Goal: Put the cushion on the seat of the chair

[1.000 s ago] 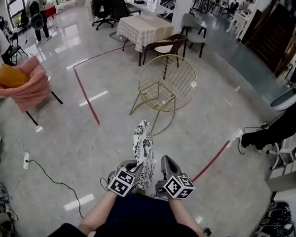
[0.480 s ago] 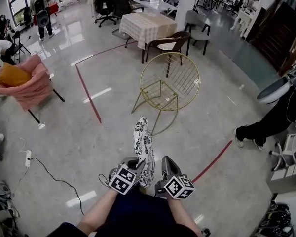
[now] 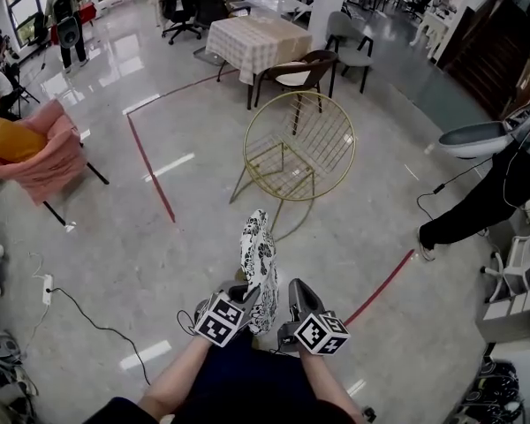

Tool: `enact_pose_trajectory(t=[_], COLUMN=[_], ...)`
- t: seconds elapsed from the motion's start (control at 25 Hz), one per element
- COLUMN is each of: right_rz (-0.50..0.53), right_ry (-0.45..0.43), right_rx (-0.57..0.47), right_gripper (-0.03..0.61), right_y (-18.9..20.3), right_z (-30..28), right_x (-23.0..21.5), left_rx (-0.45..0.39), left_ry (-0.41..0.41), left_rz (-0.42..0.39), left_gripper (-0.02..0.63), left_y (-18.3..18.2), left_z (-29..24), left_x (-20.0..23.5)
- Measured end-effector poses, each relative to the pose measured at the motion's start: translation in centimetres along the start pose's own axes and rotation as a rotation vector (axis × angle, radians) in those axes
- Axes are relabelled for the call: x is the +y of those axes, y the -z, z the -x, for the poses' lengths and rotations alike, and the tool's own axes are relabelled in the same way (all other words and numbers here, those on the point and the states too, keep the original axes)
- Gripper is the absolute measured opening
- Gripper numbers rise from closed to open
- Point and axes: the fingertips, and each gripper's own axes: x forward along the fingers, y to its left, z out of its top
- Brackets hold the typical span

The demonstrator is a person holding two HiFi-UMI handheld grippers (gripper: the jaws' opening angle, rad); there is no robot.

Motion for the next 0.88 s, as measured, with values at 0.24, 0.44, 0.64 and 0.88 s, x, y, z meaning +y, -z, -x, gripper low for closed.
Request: enact_pose_trajectory(t=[0.24, 0.44, 0.64, 0.88], right_rz=[-0.008, -0.017, -0.018, -0.032], right_ry=[0.017, 0.037, 0.048, 0.051], right_rx=[0.006, -0.007, -0.005, 0.006], right_gripper=[0.003, 0.003, 0.003, 0.003], right_y=[-1.8, -3.9, -6.0, -7.5], right_z=[-3.0, -6.2, -9.8, -14.0], right_x=[-1.2, -2.5, -2.4, -2.1], left_rx=[0.007, 0.014, 0.019, 0.039], left_ry=[0.026, 0.049, 0.067, 0.08], left_rz=[-0.012, -0.021, -0.044, -0.078], left_gripper=[0.035, 0.035, 0.035, 0.035], left_y=[-2.3, -4.7, -7.5, -9.7], left_z=[-2.7, -4.8, -6.3, -7.9], left_x=[2.2, 4.5, 6.9, 10.1])
